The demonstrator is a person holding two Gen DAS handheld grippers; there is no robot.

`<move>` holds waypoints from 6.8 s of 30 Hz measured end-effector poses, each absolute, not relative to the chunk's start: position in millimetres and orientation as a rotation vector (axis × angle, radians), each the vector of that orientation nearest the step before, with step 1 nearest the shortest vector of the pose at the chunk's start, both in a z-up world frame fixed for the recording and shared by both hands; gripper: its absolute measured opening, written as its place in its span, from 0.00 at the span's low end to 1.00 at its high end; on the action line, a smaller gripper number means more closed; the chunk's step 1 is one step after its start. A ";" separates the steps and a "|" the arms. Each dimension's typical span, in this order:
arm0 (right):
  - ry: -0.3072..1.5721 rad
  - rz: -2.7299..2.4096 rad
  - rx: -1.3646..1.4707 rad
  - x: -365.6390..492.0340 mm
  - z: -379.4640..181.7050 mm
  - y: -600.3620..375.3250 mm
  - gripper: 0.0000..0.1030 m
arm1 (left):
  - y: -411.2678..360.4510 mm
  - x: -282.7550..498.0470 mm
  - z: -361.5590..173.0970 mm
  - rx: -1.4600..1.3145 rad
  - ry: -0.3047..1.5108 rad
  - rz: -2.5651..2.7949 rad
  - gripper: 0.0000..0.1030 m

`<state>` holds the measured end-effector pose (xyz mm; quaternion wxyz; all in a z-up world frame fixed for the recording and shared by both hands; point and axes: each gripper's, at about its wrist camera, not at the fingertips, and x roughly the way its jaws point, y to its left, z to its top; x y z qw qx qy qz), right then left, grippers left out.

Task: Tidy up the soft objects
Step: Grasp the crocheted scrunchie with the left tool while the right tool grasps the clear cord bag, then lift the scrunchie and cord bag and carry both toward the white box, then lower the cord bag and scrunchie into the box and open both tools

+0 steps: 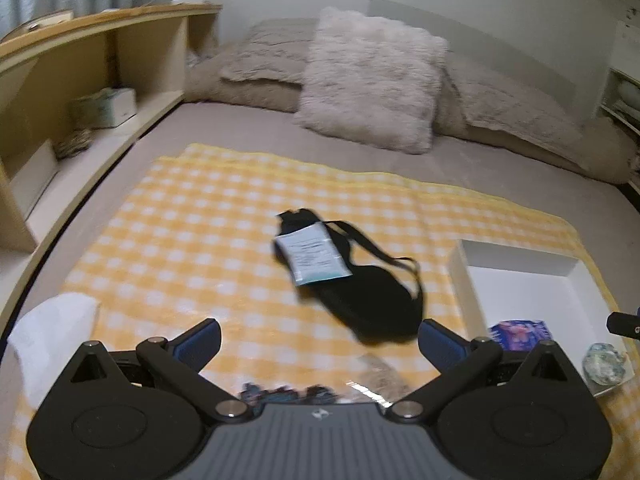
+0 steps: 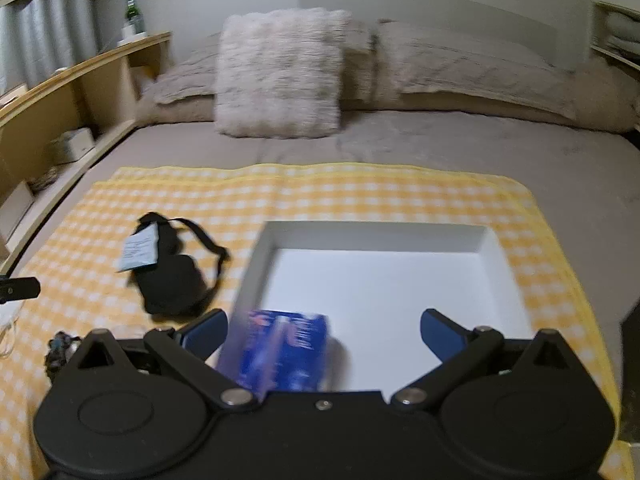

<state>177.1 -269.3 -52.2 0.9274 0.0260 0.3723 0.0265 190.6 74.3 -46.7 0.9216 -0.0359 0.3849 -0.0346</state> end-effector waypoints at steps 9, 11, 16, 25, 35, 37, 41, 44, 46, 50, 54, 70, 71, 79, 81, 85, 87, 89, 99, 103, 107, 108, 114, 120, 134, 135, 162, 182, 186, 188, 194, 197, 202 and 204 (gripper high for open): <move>0.766 0.226 0.006 192.6 -55.7 -205.6 1.00 | 109.1 182.9 -71.5 -0.055 0.866 -0.017 1.00; 0.774 0.266 -0.012 196.0 -58.7 -192.4 1.00 | 113.4 182.1 -78.9 -0.070 0.892 -0.026 1.00; 0.819 0.338 -0.062 204.7 -72.9 -162.2 1.00 | 113.7 180.2 -98.0 -0.058 0.956 -0.061 0.99; 0.901 0.478 -0.220 218.8 -109.1 -115.3 0.99 | 95.7 178.3 -124.9 0.058 1.038 -0.163 0.86; 1.061 0.593 -0.289 237.5 -148.4 -81.5 0.83 | 89.0 182.6 -141.5 0.123 1.069 -0.233 0.64; 1.080 0.601 -0.290 240.0 -154.0 -78.0 0.81 | 90.0 184.4 -143.5 0.110 1.069 -0.241 0.63; 1.122 0.612 -0.273 243.6 -159.3 -72.6 0.71 | 87.6 186.8 -147.0 0.107 1.083 -0.263 0.53; 1.153 0.632 -0.282 241.5 -161.7 -67.3 0.60 | 87.2 188.4 -149.1 0.096 1.093 -0.261 0.46; 1.136 0.633 -0.325 237.6 -159.7 -63.3 0.52 | 87.5 189.2 -149.5 0.099 1.093 -0.259 0.43; 1.122 0.617 -0.329 235.8 -153.4 -64.0 0.42 | 92.4 189.8 -146.4 0.087 1.082 -0.250 0.37; 1.098 0.592 -0.317 234.9 -145.4 -68.1 0.37 | 100.4 190.5 -136.0 0.054 1.038 -0.197 0.36; 0.893 0.552 -0.092 215.8 -74.9 -117.6 0.36 | 92.0 193.8 -80.1 -0.025 0.863 -0.166 0.21; 0.879 0.545 -0.079 213.5 -70.5 -124.7 0.36 | 89.1 194.4 -78.9 -0.026 0.861 -0.171 0.21; 0.871 0.491 -0.045 205.5 -64.0 -157.3 0.36 | 78.6 198.4 -97.4 -0.040 0.930 -0.109 0.72; 0.879 0.489 -0.047 203.8 -65.8 -161.0 0.36 | 79.5 203.2 -106.0 -0.046 0.961 -0.078 0.75; 0.886 0.493 -0.049 200.1 -67.7 -162.6 0.36 | 82.6 214.4 -119.0 -0.104 1.000 -0.053 0.82; 0.885 0.499 -0.046 197.9 -66.9 -162.6 0.36 | 82.8 220.8 -122.7 -0.128 0.986 -0.038 0.83; 0.882 0.508 -0.042 196.8 -65.8 -162.2 0.36 | 82.5 227.9 -124.5 -0.146 0.959 -0.024 0.84; 0.887 0.525 -0.032 202.0 -68.5 -159.3 0.36 | 57.6 273.1 -133.5 -0.140 0.935 -0.042 0.89; 0.893 0.523 -0.035 206.2 -71.2 -161.2 0.36 | 45.0 287.9 -142.1 -0.109 0.975 -0.025 0.72; 0.901 0.517 -0.039 209.3 -74.2 -163.6 0.37 | 46.5 294.8 -152.6 -0.119 1.021 0.007 0.48; 0.905 0.516 -0.040 209.9 -75.2 -164.2 0.37 | 47.7 295.3 -154.4 -0.115 1.028 0.016 0.45; 0.906 0.500 -0.040 209.7 -74.3 -164.8 0.36 | 52.0 290.7 -149.0 -0.094 1.006 0.017 0.35; 0.856 0.477 -0.020 206.5 -65.1 -169.3 0.36 | 62.3 270.4 -120.0 -0.122 0.906 0.005 0.35; 0.701 0.375 0.057 192.4 -32.8 -197.9 0.36 | 54.4 214.2 -36.4 -0.168 0.646 -0.086 0.34; 0.692 0.367 0.063 190.7 -30.6 -201.9 0.36 | 50.8 211.3 -32.6 -0.170 0.638 -0.100 0.34; 0.893 0.106 0.386 182.9 -94.8 -374.2 0.37 | -121.4 198.3 -60.7 -0.022 0.738 -0.544 0.35; 1.049 0.007 0.328 194.6 -148.0 -393.1 0.37 | -214.6 202.8 -126.3 0.221 0.870 -0.728 0.35; 1.051 0.009 0.317 197.3 -149.5 -393.0 0.37 | -219.8 205.5 -146.6 0.294 0.926 -0.707 0.35; 1.051 0.025 0.293 197.2 -148.2 -389.3 0.40 | -219.8 205.6 -151.1 0.308 0.933 -0.719 0.36; 1.056 0.063 0.316 195.2 -138.2 -383.2 0.52 | -217.9 203.2 -154.3 0.312 0.934 -0.745 0.40; 1.024 0.086 0.313 192.1 -124.5 -382.2 0.50 | -217.4 204.8 -152.2 0.299 0.944 -0.748 0.41; 1.012 0.086 0.269 188.3 -115.0 -379.0 0.32 | -214.0 202.2 -145.2 0.273 0.944 -0.752 0.46; 1.052 0.073 0.238 190.5 -124.2 -377.0 0.24 | -213.1 199.8 -141.5 0.267 0.939 -0.754 0.47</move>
